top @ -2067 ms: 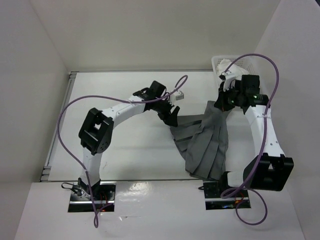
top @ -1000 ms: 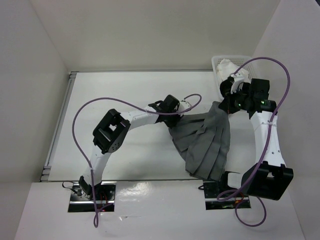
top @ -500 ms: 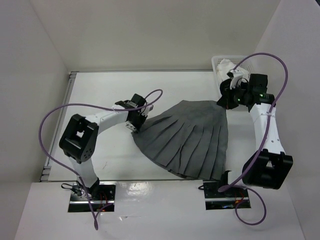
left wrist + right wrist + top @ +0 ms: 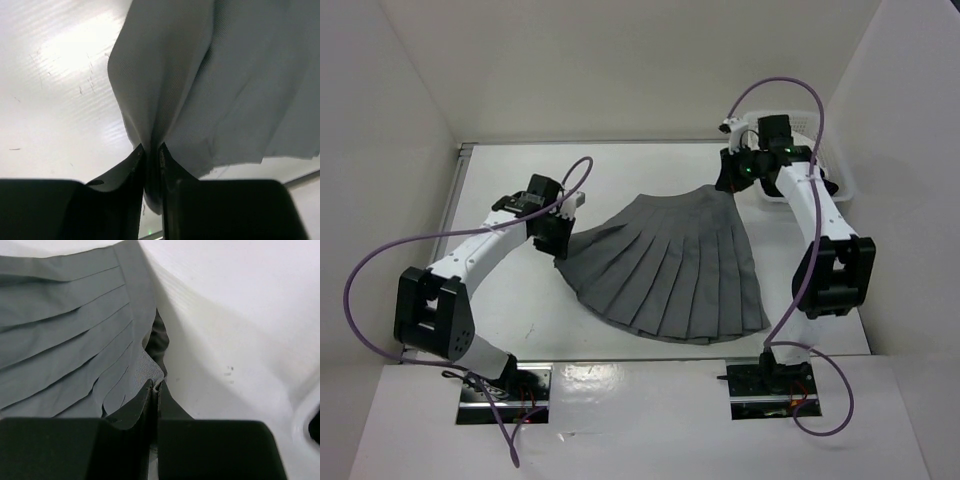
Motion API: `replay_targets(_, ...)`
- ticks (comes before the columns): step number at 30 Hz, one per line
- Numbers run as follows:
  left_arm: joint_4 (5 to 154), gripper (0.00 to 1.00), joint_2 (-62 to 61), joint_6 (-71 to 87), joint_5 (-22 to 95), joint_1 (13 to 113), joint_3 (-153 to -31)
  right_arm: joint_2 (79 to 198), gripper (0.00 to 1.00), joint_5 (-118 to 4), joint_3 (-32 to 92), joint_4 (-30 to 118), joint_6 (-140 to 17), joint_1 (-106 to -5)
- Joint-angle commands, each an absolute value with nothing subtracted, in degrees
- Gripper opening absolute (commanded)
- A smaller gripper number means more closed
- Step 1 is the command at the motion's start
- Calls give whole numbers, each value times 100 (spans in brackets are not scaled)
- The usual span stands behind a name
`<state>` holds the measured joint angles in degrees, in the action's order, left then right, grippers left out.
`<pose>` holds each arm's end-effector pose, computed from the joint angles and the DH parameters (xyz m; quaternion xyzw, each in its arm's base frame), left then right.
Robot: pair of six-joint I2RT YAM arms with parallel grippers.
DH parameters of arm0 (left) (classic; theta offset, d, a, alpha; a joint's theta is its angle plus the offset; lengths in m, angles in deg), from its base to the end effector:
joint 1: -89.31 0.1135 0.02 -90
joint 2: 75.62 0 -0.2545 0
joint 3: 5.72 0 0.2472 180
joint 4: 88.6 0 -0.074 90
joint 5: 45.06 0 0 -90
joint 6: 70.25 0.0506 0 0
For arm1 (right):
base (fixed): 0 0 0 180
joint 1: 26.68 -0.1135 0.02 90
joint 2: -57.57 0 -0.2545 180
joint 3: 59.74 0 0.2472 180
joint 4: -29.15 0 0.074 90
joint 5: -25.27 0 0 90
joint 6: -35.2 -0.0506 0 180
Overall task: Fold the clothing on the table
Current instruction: Fold the skirt
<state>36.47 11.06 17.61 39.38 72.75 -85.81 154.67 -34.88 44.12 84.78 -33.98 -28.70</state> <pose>0.2959 -0.0931 0.2299 0.1333 0.9590 -0.0863 0.2348 0.3734 0.0384 0.3064 -0.2678 0.8689 0.1825 0.3742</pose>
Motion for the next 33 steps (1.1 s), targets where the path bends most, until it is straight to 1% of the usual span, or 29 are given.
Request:
replay_targets(1, 3332, 26, 762, 2053, 3589, 7296, -8533, 15872, 0, -3924, 5027, 8407, -3423, -3037)
replay_targets(2, 3332, 35, 762, 2054, 3519, 7296, -8481, 15960, 0, -3924, 5089, 8407, -3423, -3089)
replay_targets(3, 3280, 50, 710, 2106, 3423, 7296, -8481, 16083, 0, -3924, 5141, 8467, -3423, -3090)
replay_targets(6, 3227, 82, 709, 2159, 3264, 7296, -8481, 16146, 0, -4065, 5195, 8468, -3423, -3151)
replay_targets(8, 3227, 100, 709, 2212, 3150, 7296, -8481, 16146, 0, -4135, 5195, 8468, -3423, -3203)
replay_targets(13, 3296, 100, 955, 2326, 2798, 7296, -8726, 15865, 0, -4266, 4949, 8468, -3423, -3204)
replay_targets(16, 3700, 100, 1305, 2492, 2614, 7349, -9200, 15558, 0, -4345, 4633, 8407, -3370, -3204)
replay_targets(17, 3867, 100, 1646, 2606, 2517, 7349, -9410, 15479, 0, -4424, 4458, 8346, -3370, -3204)
replay_targets(18, 3929, 98, 1867, 2607, 2281, 7349, -9899, 15399, 0, -4477, 4369, 8345, -3370, -3204)
replay_targets(19, 3930, 76, 2374, 2694, 2140, 7349, -10218, 15251, 0, -4478, 4282, 8293, -3370, -3204)
replay_targets(20, 3991, 63, 2657, 2695, 2008, 7349, -10525, 15162, 0, -4617, 4089, 8231, -3370, -3204)
replay_targets(21, 3991, 57, 2939, 2695, 1893, 7349, -10842, 15083, 0, -4688, 4000, 8231, -3318, -3204)
replay_targets(22, 3913, 57, 3507, 2765, 1475, 7349, -11532, 14943, 0, -4741, 3860, 8231, -3317, -3204)
replay_targets(23, 3843, 65, 3774, 2835, 1270, 7349, -11870, 14855, 0, -4742, 3789, 8231, -3265, -3204)
replay_targets(25, 3755, 71, 4423, 2897, 867, 7271, -12676, 14627, 0, -4855, 3666, 8231, -3212, -3204)
replay_targets(27, 3754, 77, 4733, 2897, 750, 7121, -13058, 14564, 0, -4856, 3578, 8284, -3212, -3204)
replay_targets(31, 3684, 85, 5444, 3029, 372, 6875, -13744, 14511, 0, -4909, 3525, 8415, -3212, -3204)
replay_targets(33, 3631, 85, 5621, 3152, 302, 6761, -13981, 14458, 0, -4909, 3472, 8468, -3159, -3204)
